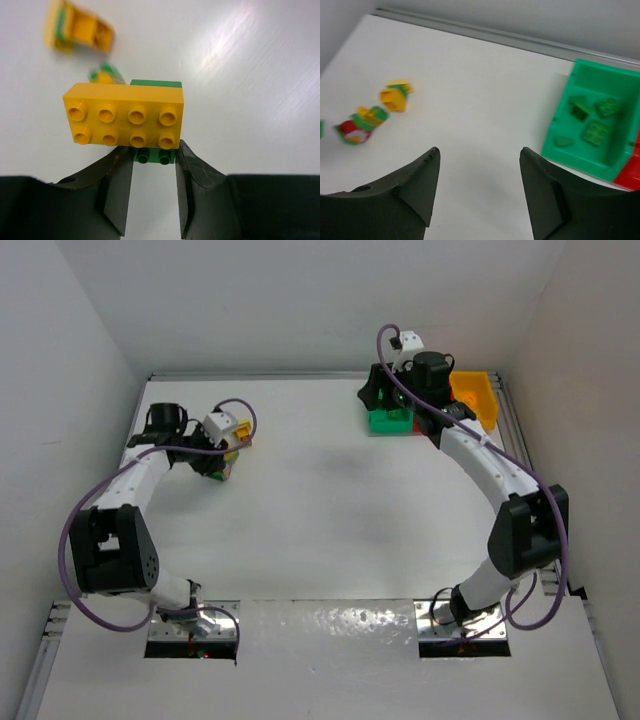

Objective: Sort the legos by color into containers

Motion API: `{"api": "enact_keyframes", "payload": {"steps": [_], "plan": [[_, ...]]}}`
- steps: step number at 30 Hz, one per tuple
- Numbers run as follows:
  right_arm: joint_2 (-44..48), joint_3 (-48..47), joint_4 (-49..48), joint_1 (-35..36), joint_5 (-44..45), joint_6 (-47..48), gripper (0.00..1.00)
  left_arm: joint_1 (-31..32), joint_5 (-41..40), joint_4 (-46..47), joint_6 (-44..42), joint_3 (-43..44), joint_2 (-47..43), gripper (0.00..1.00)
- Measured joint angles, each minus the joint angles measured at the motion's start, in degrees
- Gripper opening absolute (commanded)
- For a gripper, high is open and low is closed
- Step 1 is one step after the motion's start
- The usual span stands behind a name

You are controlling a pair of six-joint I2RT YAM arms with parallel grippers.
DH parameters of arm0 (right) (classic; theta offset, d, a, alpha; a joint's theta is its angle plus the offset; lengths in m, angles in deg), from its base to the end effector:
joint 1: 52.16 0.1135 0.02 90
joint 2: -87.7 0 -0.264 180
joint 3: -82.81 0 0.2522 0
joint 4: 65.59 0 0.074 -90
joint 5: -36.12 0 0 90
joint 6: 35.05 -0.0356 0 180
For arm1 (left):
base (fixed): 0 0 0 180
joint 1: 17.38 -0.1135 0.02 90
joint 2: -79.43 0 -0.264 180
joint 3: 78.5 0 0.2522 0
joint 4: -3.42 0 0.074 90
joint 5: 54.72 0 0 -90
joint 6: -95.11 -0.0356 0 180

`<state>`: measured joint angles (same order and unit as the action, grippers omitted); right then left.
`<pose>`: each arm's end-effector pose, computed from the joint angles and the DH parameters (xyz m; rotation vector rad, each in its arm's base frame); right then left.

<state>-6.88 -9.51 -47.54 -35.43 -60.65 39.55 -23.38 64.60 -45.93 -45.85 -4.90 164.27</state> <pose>0.3777 0.1179 0.3288 -0.1030 1.9508 0.4870 0.2954 0.0135 0.2358 1.0897 2.1945 -0.2562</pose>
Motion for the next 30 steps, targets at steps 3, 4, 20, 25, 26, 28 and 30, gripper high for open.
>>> {"api": "enact_keyframes", "payload": {"steps": [3,4,20,25,26,28,30], "plan": [[3.3,3.0,-2.9,1.0,-8.2,-1.9,0.65,2.1,6.3,4.1,1.6,2.3,-2.6,0.0],[3.7,3.0,-3.3,1.6,-10.8,-2.4,0.65,3.8,7.8,5.6,2.2,2.4,-3.7,0.0],[5.4,2.8,-5.9,15.3,-21.7,-5.4,0.67,14.7,20.2,11.3,4.3,2.6,-5.4,0.0],[0.0,-0.3,-5.8,19.0,-21.7,-8.3,0.66,15.3,20.2,9.4,-0.3,2.6,-5.7,0.0],[-1.1,-1.0,-5.8,19.3,-21.6,-8.8,0.66,15.3,20.2,9.2,-1.0,2.6,-5.7,0.0],[-2.9,-2.1,-5.4,19.5,-20.6,-9.8,0.66,15.4,20.1,8.8,-2.1,2.6,-6.0,0.0],[-4.7,-3.8,-4.6,19.6,-19.6,-10.6,0.66,15.7,19.8,8.5,-3.3,2.6,-6.2,0.0]]}}
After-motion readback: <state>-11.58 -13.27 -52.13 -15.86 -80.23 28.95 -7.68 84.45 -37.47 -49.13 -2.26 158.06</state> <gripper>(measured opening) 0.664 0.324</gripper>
